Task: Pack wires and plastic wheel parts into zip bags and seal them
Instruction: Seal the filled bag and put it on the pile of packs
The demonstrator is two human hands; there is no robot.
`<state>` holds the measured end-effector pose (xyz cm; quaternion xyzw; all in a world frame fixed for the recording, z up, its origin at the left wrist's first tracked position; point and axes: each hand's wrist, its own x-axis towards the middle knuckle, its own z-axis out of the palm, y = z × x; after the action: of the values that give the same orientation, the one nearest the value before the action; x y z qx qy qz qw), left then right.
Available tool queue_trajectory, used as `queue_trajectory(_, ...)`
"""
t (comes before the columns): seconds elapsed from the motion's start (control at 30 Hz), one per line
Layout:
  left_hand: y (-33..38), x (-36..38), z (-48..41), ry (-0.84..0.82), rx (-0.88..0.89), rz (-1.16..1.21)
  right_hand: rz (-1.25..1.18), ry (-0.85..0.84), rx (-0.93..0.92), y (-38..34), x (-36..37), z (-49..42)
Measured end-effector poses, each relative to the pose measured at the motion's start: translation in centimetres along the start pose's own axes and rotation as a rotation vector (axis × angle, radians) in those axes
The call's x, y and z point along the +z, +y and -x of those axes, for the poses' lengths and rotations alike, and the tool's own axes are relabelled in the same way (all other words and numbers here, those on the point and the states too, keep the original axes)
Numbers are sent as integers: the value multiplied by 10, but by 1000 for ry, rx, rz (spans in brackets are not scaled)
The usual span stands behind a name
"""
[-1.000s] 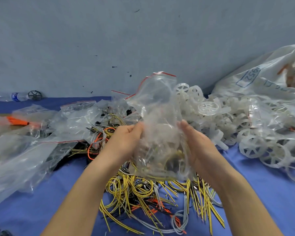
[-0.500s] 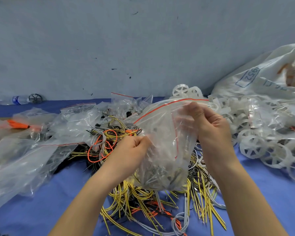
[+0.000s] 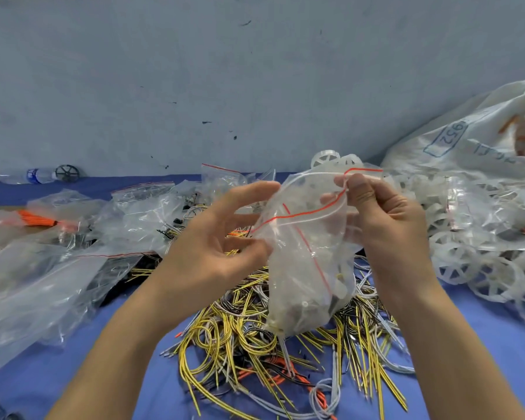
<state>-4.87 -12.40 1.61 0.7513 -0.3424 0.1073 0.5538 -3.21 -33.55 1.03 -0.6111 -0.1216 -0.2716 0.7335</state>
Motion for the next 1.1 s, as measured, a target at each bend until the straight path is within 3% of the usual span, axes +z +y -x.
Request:
queue_trajectory(0.17,16,4,-1,25,57,-356,6,7,10,-4,-3,-2)
queue_trajectory(0.37,43,-22,-3,289,139,-634,-6,-40,-22,-20,-10,-3)
queue_trajectory(0.5,55,-28,-6,405,167,-605,-60,-132,-64,-40,-16,-3)
queue_trajectory(0.8,13,-18,-8,297,-75,-586,-20,-57,229,2,-12,3)
queue_trajectory(1.0,14,-17,-13,319,-67,-660,-25,-46,188,5,-13,2)
queue_trajectory(1.1,27,-4,-19,250,4,-704,31,-71,101,4,-10,5)
